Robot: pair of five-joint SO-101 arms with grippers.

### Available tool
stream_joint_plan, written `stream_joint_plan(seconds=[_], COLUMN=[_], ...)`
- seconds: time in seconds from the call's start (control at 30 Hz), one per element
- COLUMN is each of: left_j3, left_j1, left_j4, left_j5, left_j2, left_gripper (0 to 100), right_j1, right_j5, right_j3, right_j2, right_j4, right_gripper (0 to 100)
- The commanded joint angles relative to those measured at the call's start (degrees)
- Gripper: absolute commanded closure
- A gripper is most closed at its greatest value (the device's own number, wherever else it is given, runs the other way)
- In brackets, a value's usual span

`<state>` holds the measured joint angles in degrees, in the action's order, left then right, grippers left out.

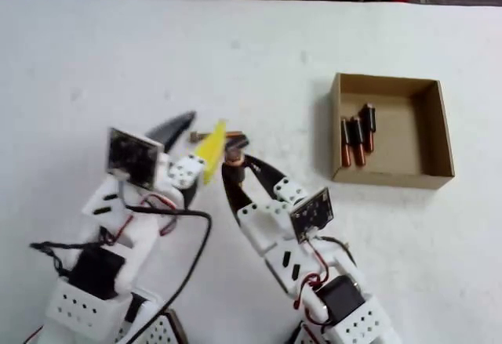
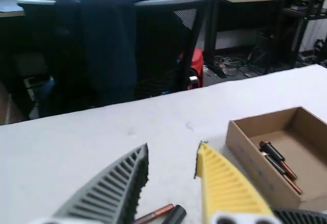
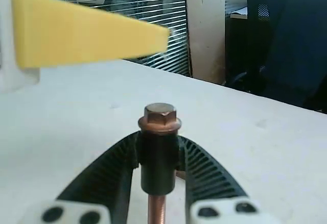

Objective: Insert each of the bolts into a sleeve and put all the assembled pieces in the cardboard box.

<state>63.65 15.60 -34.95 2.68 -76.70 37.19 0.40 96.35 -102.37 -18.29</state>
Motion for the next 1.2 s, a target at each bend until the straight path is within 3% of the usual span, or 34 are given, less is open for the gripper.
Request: stream_joint_plan(seconds=[0.0, 0.03, 0.17, 0.27, 0.5, 0.93, 1.17], left_j3=[-3.7, -3.6, -3.5, -3.9, -3.4, 14.5, 15.6], left_j1=[-6.1, -7.2, -9.9, -11.7, -14.7, -14.8, -15.0], left_j4=[1.3, 1.3, 1.1, -1.3, -8.0, -14.9, -18.6], left_j5=[-0.7, -0.7, -0.4, -0.7, -0.4, -0.4, -0.4], left_j2=[-0.6, -0.6, -0.6, -0.7, -1.1, -27.5, -28.2], left_gripper=[94, 98, 93, 98, 98, 98, 98], right_j1=[-0.7, -0.7, -0.7, -0.7, -0.7, -5.8, -11.9], right_j5=[-0.4, -0.4, -0.4, -0.4, -0.4, -0.4, -0.4], right_j3=[0.5, 0.5, 0.5, 0.5, 0.5, 0.2, -1.8], right_j2=[-0.5, -0.4, -0.4, -0.7, -0.7, -0.7, -0.5], right_j4=[-0.1, -0.1, -0.2, -2.2, -2.4, -2.5, -4.3], right_gripper=[98.1, 98.1, 98.1, 98.1, 98.1, 98.1, 98.2])
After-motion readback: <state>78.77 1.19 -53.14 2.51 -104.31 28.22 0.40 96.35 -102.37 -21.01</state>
